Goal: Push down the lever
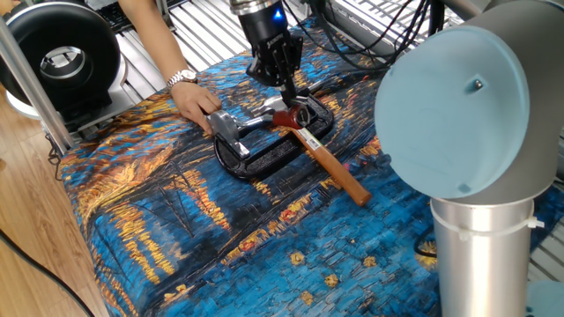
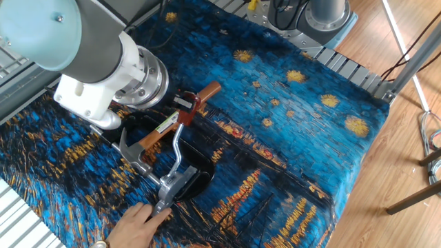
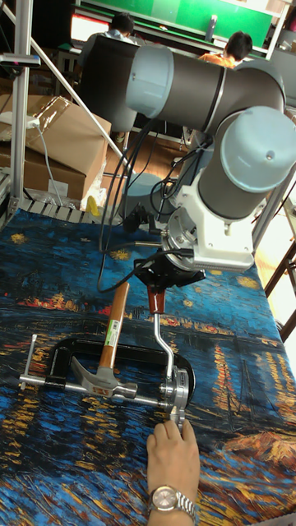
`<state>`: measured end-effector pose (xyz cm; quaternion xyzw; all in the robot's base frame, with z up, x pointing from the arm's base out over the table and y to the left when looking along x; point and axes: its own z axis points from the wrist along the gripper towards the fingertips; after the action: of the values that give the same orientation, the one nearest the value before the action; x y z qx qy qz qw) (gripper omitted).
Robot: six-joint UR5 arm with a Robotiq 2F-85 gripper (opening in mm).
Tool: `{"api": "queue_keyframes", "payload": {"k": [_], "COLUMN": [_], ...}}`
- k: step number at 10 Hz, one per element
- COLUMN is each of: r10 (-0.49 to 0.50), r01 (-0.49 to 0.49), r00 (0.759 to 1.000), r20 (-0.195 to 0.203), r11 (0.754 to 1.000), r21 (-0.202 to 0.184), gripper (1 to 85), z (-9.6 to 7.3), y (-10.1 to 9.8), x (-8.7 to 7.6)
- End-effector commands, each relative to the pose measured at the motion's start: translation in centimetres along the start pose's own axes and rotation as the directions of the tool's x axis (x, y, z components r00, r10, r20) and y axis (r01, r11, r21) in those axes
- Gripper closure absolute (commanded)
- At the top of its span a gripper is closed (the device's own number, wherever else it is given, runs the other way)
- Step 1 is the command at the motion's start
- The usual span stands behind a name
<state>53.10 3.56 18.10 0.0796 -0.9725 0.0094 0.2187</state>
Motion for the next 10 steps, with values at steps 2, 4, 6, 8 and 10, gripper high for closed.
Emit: {"api": "queue_keyframes", "payload": {"k": [2, 4, 6, 8, 10], "r10": [0.004, -0.005, 0.000, -0.010, -0.008], "r01": [-0.004, 0.005, 0.000, 0.010, 0.008], "r00": [1.000, 1.000, 1.000, 1.000, 1.000], "r20": [0.009, -0.010, -0.006, -0.001, 0.005], "r11": [1.000, 1.000, 1.000, 1.000, 1.000], "r21": [-0.006, -0.013, -0.018, -0.012, -0.002], "gripper": [68.3, 69.7, 70.7, 71.0, 71.0], "z": [1.2, 2.1, 2.7, 3.2, 3.6], "y": [0.8, 1.0, 1.4, 1.3, 1.3], "x": [0.1, 0.7, 0.6, 0.2, 0.0]}}
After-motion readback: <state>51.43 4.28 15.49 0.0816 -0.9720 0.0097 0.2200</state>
